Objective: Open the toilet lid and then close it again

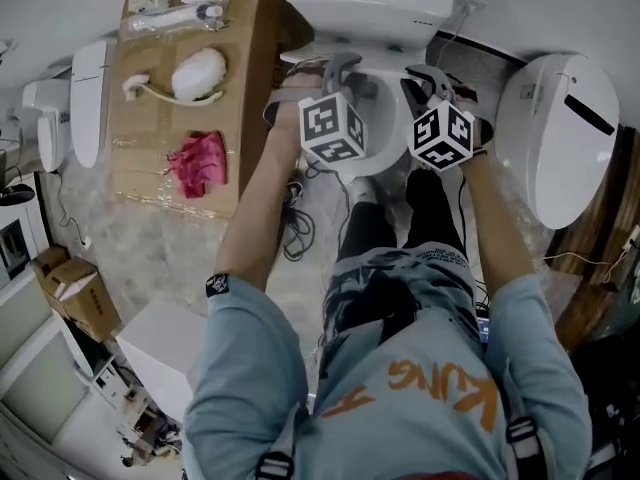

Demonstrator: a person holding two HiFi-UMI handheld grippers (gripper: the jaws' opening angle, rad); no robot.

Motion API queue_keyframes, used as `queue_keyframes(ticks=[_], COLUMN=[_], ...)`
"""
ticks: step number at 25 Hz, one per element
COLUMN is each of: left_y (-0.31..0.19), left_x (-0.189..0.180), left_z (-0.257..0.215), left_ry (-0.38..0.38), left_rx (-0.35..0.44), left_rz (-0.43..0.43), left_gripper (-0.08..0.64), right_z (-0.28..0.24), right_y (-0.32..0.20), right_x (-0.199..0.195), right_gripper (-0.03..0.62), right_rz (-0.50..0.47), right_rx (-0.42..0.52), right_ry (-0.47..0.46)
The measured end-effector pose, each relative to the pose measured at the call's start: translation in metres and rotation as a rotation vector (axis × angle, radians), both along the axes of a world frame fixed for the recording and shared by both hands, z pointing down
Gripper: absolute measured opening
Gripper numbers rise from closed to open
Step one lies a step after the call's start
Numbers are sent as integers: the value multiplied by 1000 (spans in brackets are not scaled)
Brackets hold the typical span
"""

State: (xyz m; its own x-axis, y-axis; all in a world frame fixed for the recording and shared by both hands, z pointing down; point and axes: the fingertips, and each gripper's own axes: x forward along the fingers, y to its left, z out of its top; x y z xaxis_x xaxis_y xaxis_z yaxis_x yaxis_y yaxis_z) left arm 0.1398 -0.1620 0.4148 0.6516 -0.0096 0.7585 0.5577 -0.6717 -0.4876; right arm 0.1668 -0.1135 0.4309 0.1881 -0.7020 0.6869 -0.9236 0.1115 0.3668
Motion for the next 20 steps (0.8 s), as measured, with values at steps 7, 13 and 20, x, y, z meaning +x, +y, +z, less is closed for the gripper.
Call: queue_keyframes(ticks=[7,13,20], left_y=[46,79,108], left_x=[-97,-168,-224], left_z=[57,137,228], left_ry=[-96,-222,-258], left_rx=[-1,7,78], left_rz=[109,176,183], left_gripper=[92,137,166], right_z=[50,125,211], right_y=[40,72,97], right_x=[-87,-151,-199], right_gripper=[87,124,156], right_rz=[-54,-74,-153], right_rx=[-111,-226,-301], right_ry=[-2,-8,33])
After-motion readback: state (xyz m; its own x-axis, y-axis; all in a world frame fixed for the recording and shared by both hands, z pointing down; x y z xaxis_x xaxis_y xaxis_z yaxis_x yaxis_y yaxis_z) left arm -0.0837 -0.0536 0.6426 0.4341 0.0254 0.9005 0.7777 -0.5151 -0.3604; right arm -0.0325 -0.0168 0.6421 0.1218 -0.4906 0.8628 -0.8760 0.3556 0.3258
